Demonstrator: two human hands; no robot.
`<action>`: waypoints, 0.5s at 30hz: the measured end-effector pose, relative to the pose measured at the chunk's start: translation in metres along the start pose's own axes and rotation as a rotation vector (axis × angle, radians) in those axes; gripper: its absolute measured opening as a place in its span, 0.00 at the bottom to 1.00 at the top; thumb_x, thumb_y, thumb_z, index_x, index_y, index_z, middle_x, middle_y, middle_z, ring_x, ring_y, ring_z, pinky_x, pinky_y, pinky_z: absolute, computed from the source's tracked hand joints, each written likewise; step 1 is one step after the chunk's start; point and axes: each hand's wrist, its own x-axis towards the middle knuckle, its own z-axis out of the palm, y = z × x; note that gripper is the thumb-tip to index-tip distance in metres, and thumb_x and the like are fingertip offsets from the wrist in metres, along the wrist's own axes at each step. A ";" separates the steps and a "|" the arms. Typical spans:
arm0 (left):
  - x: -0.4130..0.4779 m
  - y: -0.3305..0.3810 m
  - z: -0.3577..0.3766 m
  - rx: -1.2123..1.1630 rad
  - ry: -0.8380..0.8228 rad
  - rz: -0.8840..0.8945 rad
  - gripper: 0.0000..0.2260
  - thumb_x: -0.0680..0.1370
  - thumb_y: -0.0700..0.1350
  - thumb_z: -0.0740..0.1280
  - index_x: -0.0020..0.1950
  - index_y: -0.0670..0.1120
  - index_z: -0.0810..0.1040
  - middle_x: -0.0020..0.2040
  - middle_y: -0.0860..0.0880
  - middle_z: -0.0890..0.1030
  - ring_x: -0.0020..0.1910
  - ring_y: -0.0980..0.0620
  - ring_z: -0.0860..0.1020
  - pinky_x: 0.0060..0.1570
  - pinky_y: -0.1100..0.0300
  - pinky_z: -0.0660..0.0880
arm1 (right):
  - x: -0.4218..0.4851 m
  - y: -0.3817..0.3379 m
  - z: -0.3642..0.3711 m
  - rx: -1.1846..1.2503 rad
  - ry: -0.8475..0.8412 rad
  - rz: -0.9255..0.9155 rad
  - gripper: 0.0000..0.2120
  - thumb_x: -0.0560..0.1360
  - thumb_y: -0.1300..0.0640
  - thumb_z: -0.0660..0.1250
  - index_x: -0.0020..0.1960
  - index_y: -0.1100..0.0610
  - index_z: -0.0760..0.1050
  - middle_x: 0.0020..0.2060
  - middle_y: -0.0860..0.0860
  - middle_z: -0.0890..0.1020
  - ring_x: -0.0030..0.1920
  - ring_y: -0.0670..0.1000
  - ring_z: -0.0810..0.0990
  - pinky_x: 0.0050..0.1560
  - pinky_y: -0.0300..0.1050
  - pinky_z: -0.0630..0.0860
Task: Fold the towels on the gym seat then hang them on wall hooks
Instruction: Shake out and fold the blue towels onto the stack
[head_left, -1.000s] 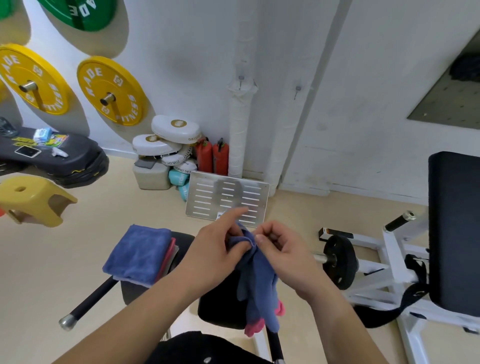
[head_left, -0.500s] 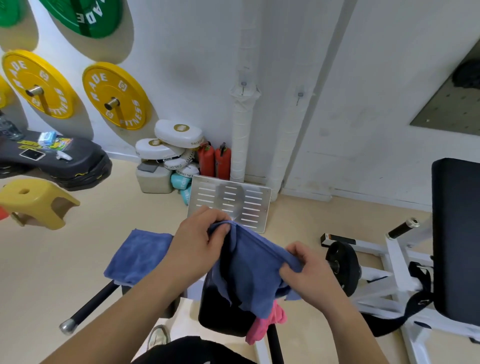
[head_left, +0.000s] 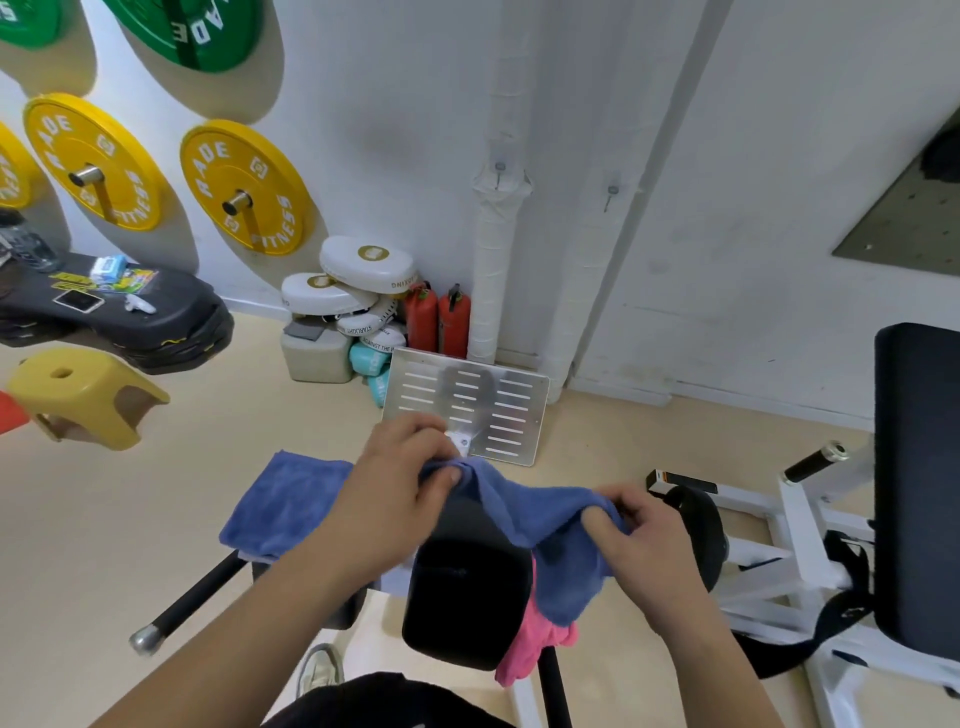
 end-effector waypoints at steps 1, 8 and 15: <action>-0.003 0.005 0.004 -0.041 -0.052 0.028 0.04 0.78 0.44 0.69 0.48 0.53 0.80 0.60 0.56 0.77 0.67 0.57 0.72 0.65 0.58 0.70 | 0.000 -0.003 0.003 0.024 -0.032 0.020 0.07 0.76 0.62 0.68 0.42 0.55 0.82 0.35 0.50 0.83 0.39 0.50 0.81 0.42 0.47 0.78; -0.022 0.040 0.037 -0.367 -0.308 -0.073 0.05 0.79 0.41 0.69 0.44 0.48 0.77 0.53 0.56 0.83 0.57 0.58 0.81 0.57 0.57 0.78 | -0.008 -0.026 0.036 0.129 -0.066 0.021 0.05 0.74 0.58 0.74 0.42 0.57 0.79 0.34 0.49 0.82 0.35 0.46 0.79 0.36 0.41 0.76; -0.019 0.032 0.030 -0.412 -0.045 -0.414 0.05 0.81 0.43 0.68 0.45 0.49 0.77 0.41 0.53 0.82 0.39 0.61 0.78 0.41 0.69 0.74 | -0.013 -0.010 0.004 0.210 -0.270 -0.057 0.18 0.75 0.72 0.69 0.52 0.50 0.81 0.50 0.49 0.85 0.44 0.50 0.82 0.47 0.46 0.80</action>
